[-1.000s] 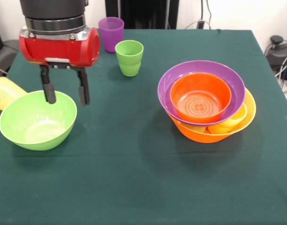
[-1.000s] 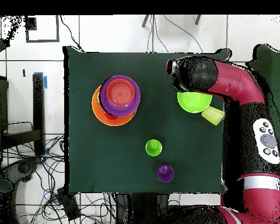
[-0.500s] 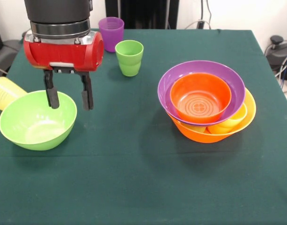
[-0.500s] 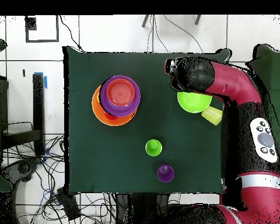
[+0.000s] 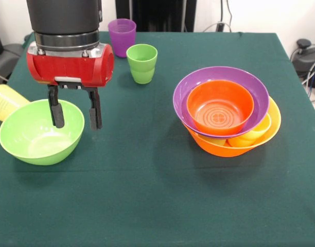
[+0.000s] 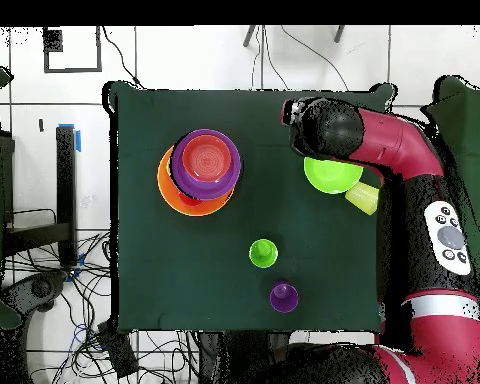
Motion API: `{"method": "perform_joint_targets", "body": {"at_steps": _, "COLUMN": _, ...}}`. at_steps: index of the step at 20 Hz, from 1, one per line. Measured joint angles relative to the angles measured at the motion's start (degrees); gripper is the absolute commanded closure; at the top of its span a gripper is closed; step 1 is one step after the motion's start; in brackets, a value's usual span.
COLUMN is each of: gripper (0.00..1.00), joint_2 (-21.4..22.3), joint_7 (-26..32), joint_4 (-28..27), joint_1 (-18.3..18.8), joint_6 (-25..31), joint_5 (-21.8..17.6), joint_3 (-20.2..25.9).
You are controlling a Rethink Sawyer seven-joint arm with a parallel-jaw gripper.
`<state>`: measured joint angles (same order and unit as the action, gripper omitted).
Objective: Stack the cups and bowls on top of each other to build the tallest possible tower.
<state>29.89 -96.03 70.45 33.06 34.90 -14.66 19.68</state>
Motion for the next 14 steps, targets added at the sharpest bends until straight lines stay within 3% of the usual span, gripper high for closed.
{"method": "perform_joint_targets", "body": {"at_steps": 14, "gripper": 0.0, "joint_2": -2.6, "joint_7": 0.0, "joint_4": 0.0, "joint_1": 0.0, "joint_6": 0.0, "joint_5": -2.4, "joint_3": 0.0}}
